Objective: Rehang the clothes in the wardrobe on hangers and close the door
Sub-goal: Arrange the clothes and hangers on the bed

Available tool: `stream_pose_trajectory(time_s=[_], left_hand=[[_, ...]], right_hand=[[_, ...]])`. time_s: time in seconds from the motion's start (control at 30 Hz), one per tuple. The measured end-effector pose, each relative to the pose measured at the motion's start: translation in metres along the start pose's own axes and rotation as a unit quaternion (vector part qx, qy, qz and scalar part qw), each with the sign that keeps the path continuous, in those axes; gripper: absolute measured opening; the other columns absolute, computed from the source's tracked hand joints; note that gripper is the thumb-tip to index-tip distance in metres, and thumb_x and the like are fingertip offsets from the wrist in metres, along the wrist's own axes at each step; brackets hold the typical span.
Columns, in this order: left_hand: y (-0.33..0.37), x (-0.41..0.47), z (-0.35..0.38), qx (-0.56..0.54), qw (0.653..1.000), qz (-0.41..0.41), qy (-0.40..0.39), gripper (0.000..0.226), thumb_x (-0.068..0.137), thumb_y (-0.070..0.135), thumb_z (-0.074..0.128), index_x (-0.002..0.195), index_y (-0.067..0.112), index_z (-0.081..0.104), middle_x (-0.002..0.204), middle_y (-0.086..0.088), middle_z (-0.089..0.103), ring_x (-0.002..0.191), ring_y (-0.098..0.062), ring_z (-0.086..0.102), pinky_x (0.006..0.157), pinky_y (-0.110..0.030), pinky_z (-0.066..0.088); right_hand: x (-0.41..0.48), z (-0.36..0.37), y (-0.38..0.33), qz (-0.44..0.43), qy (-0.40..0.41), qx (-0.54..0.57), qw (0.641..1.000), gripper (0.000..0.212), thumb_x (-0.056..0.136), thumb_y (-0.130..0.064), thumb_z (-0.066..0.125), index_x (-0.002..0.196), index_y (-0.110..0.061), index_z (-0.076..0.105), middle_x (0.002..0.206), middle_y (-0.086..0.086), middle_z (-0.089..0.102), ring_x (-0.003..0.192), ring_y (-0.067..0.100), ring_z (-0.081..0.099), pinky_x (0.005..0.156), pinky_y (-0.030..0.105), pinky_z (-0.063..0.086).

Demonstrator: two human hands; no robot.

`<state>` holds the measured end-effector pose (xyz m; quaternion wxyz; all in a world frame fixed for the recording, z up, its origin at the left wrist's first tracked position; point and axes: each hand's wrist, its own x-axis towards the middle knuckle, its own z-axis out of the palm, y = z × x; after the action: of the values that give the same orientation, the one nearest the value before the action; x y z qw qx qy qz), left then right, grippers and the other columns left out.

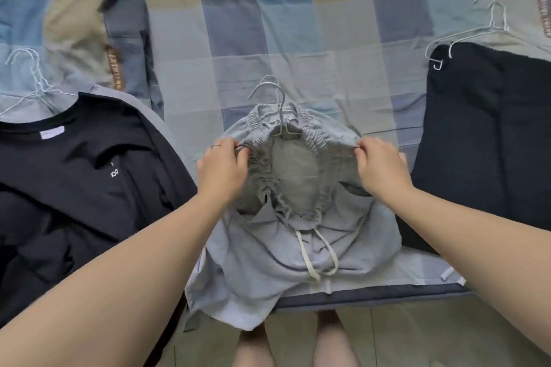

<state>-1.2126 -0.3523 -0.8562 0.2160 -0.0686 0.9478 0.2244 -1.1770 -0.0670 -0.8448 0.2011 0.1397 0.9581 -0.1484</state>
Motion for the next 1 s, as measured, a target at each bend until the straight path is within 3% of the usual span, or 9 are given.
stream_pose_trajectory(time_s=[0.1,0.2,0.33,0.43,0.57,0.7,1.0], left_hand=[[-0.007,0.038,0.016,0.011,1.000,-0.008,-0.005,0.020,0.102,0.036,0.045,0.099,0.017,0.051,0.111,-0.010,0.059,0.107,-0.034,0.053,0.092,-0.050,0.042],[-0.012,0.056,0.030,-0.014,0.999,-0.029,-0.024,0.029,0.101,0.037,0.047,0.118,0.015,0.053,0.121,-0.012,0.059,0.112,-0.034,0.054,0.096,-0.051,0.044],[-0.019,0.042,0.039,-0.011,0.999,-0.022,-0.031,0.044,0.099,0.043,0.050,0.138,0.021,0.047,0.137,-0.008,0.054,0.127,-0.032,0.046,0.105,-0.048,0.038],[-0.022,0.014,0.038,-0.001,0.999,0.012,-0.047,0.053,0.098,0.046,0.049,0.146,0.027,0.040,0.151,-0.002,0.044,0.140,-0.028,0.033,0.116,-0.046,0.028],[-0.020,-0.039,0.022,0.064,0.992,0.054,-0.099,0.065,0.099,0.056,0.041,0.156,0.031,0.020,0.166,-0.003,0.015,0.153,-0.025,0.007,0.122,-0.043,0.012],[-0.012,-0.096,-0.009,0.104,0.983,0.088,-0.121,0.070,0.098,0.065,0.029,0.158,0.039,0.006,0.168,0.003,-0.002,0.153,-0.023,-0.006,0.123,-0.047,0.009],[0.015,-0.200,-0.089,0.130,0.967,0.165,-0.145,0.073,0.092,0.075,0.019,0.155,0.046,-0.004,0.167,0.008,-0.012,0.152,-0.021,-0.015,0.121,-0.053,-0.003]], right_hand=[[0.038,0.020,-0.006,0.016,0.007,0.009,1.000,0.024,0.103,-0.025,0.040,0.114,-0.016,0.059,0.116,0.012,0.061,0.110,0.037,0.052,0.092,0.048,0.038],[0.063,0.033,-0.010,0.043,0.014,0.042,0.998,0.028,0.104,-0.027,0.038,0.123,-0.019,0.057,0.125,0.009,0.061,0.119,0.035,0.049,0.096,0.045,0.033],[0.057,0.042,-0.013,0.057,-0.024,0.049,0.997,0.045,0.103,-0.040,0.035,0.146,-0.025,0.039,0.147,0.004,0.047,0.137,0.028,0.037,0.109,0.049,0.024],[0.027,0.042,-0.013,0.048,-0.052,0.040,0.997,0.056,0.103,-0.046,0.031,0.155,-0.030,0.020,0.162,-0.004,0.022,0.149,0.021,0.015,0.116,0.053,0.010],[-0.028,0.026,-0.019,0.053,-0.099,0.009,0.994,0.062,0.101,-0.055,0.023,0.157,-0.034,0.005,0.166,-0.008,0.003,0.152,0.020,-0.001,0.118,0.055,0.000],[-0.093,-0.003,-0.037,0.047,-0.119,-0.013,0.992,0.065,0.100,-0.057,0.020,0.157,-0.035,-0.003,0.165,-0.009,-0.006,0.151,0.019,-0.009,0.118,0.055,-0.003],[-0.219,-0.079,-0.089,0.128,-0.091,0.001,0.988,0.066,0.100,-0.058,0.021,0.157,-0.034,-0.003,0.166,-0.007,-0.005,0.152,0.023,-0.008,0.116,0.060,-0.002]])
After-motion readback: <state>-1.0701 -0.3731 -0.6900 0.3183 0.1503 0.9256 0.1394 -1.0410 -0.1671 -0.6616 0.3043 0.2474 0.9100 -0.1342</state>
